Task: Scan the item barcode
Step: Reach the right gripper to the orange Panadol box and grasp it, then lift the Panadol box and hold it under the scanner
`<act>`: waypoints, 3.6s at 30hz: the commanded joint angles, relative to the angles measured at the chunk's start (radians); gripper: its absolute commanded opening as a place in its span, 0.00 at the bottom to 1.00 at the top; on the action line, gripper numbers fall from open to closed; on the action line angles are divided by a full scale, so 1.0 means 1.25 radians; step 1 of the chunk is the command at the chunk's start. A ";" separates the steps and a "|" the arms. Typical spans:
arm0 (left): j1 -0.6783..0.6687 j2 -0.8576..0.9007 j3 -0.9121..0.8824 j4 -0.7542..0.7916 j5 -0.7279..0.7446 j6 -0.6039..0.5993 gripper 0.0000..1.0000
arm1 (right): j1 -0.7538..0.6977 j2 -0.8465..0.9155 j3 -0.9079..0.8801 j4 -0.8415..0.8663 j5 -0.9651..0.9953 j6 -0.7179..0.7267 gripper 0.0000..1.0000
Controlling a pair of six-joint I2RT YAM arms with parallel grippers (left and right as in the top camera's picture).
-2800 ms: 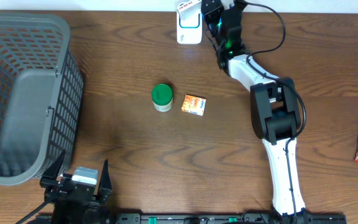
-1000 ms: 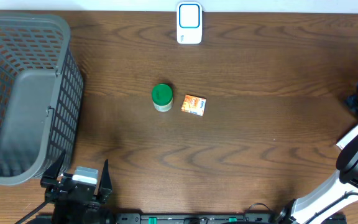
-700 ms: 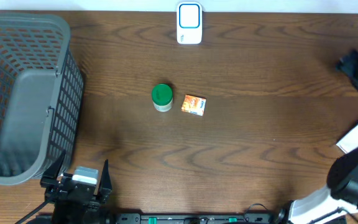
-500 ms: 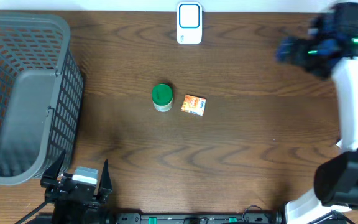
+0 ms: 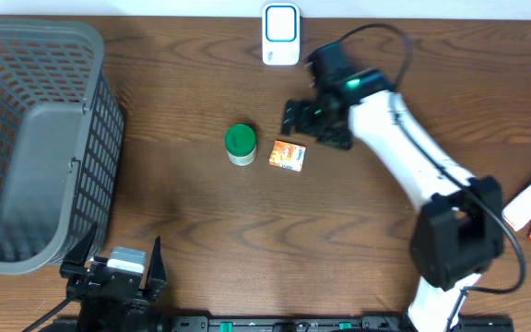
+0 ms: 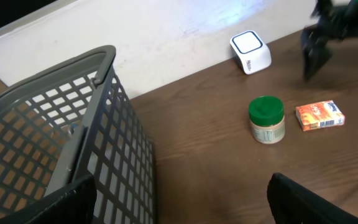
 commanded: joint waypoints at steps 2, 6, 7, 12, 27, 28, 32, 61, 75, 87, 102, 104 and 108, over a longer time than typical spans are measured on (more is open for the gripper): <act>-0.002 -0.005 0.002 0.000 -0.004 0.005 0.87 | 0.045 0.038 -0.005 0.012 0.110 0.114 0.99; -0.002 -0.005 0.002 0.000 -0.004 0.005 0.87 | 0.049 0.074 -0.005 0.027 0.119 0.124 0.99; -0.002 -0.005 0.002 0.000 -0.004 0.005 0.87 | 0.048 0.082 -0.005 0.029 0.118 0.124 0.99; -0.002 -0.005 0.002 0.000 -0.004 0.005 0.87 | 0.049 0.134 -0.005 0.040 0.105 0.108 0.99; -0.002 -0.005 0.002 0.000 -0.004 0.005 0.87 | 0.050 0.186 -0.001 0.102 0.073 0.093 0.99; -0.002 -0.005 0.002 0.000 -0.004 0.005 0.87 | 0.051 0.187 -0.001 0.094 0.073 0.093 0.97; -0.002 -0.005 0.002 0.000 -0.004 0.005 0.87 | 0.056 0.189 -0.001 0.084 0.074 0.068 0.74; -0.002 -0.005 0.002 0.000 -0.004 0.005 0.87 | -0.019 0.188 0.125 -0.197 -0.262 -0.118 0.57; -0.002 -0.005 0.002 0.000 -0.004 0.005 0.87 | -0.096 0.188 0.128 -0.362 -0.388 -0.191 0.57; -0.002 -0.005 0.002 0.000 -0.004 0.005 0.87 | -0.095 0.188 0.128 -0.074 -0.308 -0.191 0.56; -0.002 -0.005 0.002 -0.004 -0.004 0.005 0.87 | -0.088 0.188 0.129 0.584 -0.018 -0.191 0.47; -0.002 -0.005 0.002 -0.004 -0.004 0.005 0.87 | -0.085 0.190 0.129 0.661 0.037 -0.220 0.47; -0.002 -0.005 0.002 -0.004 -0.004 0.005 0.87 | -0.076 0.205 0.129 0.832 0.104 -0.297 0.47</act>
